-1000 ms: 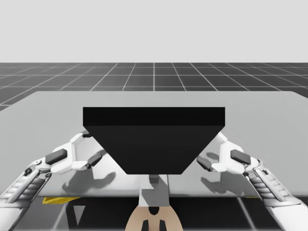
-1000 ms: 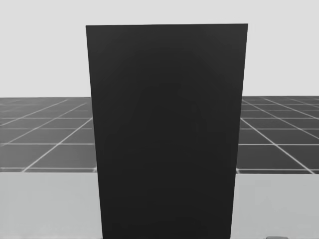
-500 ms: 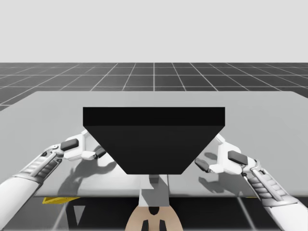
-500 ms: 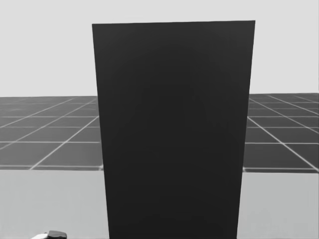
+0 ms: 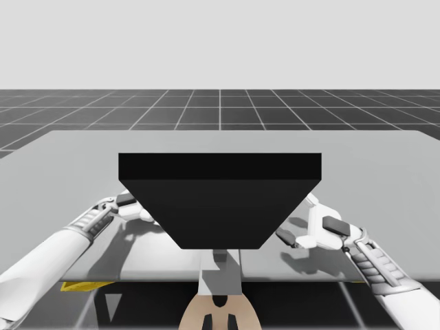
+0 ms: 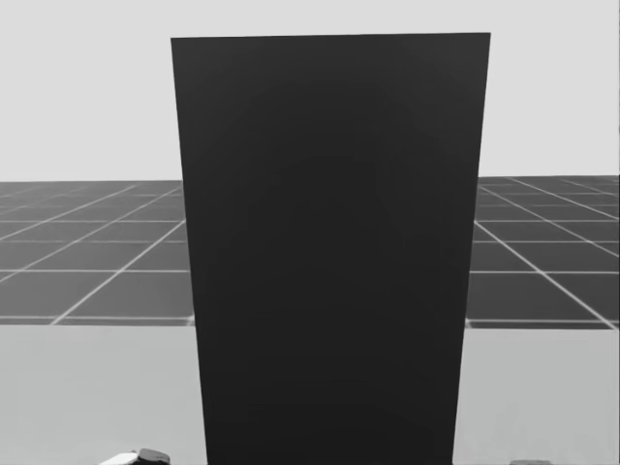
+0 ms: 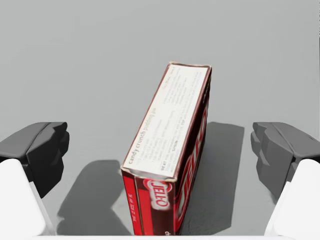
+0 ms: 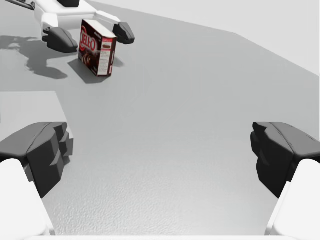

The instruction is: Reach around the screen and pick up the object behind it.

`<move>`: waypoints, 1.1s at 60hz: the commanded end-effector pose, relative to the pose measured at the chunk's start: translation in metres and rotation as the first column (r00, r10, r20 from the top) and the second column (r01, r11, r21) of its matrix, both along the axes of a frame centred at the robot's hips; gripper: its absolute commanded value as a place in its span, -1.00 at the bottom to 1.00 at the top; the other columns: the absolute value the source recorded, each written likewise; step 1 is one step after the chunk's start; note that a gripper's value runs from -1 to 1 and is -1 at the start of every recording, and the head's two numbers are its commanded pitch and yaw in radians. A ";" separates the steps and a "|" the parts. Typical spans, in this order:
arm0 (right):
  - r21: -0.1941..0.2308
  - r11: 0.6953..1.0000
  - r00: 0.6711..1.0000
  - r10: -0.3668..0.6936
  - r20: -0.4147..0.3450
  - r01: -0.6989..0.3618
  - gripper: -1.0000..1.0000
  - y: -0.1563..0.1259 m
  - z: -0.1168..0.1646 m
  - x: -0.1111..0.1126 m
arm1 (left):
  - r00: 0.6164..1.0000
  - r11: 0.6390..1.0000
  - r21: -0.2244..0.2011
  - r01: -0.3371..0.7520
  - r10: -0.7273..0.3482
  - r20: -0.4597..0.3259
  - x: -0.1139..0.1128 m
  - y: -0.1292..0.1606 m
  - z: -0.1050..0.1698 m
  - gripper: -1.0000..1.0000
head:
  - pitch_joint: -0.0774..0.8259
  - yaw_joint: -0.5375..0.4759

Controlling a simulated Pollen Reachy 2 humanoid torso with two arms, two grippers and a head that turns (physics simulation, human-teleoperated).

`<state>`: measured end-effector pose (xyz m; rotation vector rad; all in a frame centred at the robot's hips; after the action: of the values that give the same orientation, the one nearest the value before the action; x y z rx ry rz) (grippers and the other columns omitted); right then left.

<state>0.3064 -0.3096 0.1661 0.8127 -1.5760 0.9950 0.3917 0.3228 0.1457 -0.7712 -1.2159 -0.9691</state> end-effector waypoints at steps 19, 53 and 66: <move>0.050 0.997 0.998 0.060 0.030 -0.061 -1.00 -0.001 -0.001 0.000 | 0.990 0.995 0.025 0.098 -0.095 -0.102 0.001 -0.009 -0.014 1.00 | -0.62 0.13; 0.036 0.998 0.998 0.049 0.040 -0.051 -1.00 -0.001 -0.001 0.000 | 0.995 0.995 -0.002 -0.096 0.096 -0.001 -0.024 0.073 0.019 1.00 | -0.64 0.13; 0.037 0.998 0.998 0.046 0.040 -0.048 -1.00 -0.002 -0.001 0.000 | 0.977 0.977 -0.012 -0.213 0.214 0.028 -0.025 0.110 0.030 1.00 | -0.65 0.13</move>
<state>0.3060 -0.3107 0.1649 0.7883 -1.5815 1.0223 0.3632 0.4094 0.1576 -0.6020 -1.2108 -0.8405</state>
